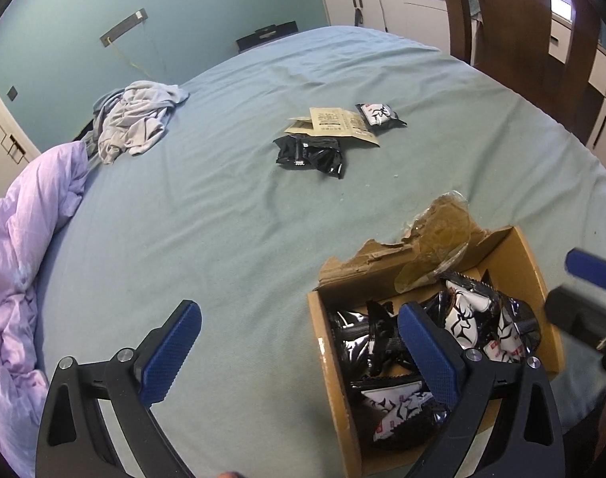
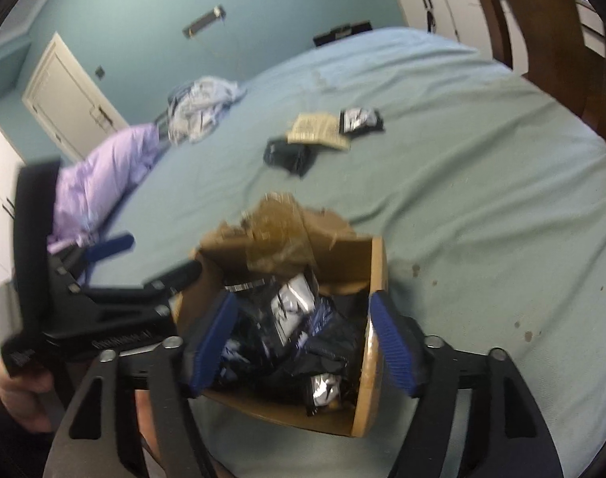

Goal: Organize snacks
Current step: 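Lower the black packet into the box and open the right gripper, then withdraw both open grippers from the cardboard box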

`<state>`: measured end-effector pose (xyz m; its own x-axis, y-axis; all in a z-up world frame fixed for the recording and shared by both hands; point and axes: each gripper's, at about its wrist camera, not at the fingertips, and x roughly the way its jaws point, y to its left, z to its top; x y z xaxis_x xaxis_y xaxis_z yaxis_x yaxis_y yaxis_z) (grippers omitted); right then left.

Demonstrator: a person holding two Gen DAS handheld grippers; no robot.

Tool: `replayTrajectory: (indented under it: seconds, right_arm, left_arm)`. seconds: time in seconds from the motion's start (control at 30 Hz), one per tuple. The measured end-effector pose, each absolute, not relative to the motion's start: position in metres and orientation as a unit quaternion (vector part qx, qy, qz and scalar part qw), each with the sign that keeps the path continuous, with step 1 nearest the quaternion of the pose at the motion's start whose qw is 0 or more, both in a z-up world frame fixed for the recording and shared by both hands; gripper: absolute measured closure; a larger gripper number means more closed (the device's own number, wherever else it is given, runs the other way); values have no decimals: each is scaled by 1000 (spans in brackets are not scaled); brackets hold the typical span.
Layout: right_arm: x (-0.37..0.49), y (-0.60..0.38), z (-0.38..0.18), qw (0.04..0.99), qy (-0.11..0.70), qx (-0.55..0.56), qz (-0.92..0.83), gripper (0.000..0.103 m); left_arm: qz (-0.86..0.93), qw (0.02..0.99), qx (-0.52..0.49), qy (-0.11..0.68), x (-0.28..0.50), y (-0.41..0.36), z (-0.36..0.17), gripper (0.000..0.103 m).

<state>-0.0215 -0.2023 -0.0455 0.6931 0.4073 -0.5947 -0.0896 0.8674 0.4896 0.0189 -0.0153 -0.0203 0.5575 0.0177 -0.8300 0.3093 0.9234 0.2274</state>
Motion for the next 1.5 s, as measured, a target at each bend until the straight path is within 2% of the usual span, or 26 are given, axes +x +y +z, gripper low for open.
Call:
replayTrajectory:
  seconds: [0.5,0.97,1.2,1.3,1.5]
  right_arm:
    - [-28,-217,-50,900,359,240,57,27]
    - [-44,-209,-27,909,368,188,52,27]
    - [-30,-207,-2,916,379,116,64,27]
    - [-28,-207,-9,927,362,89,47,27]
    - [-9,-205,-31,912,383,136,55,27]
  left_arm:
    - [-89,863,187,461,15,-20,-21,2]
    - [-104,877,188,430,1,-16,-4,2]
    - [-118,879,153,436,10,-15,2,1]
    - [-120,876,143,444,13,-16,0,1]
    - [-126,869,118,465,19,-15,0,1]
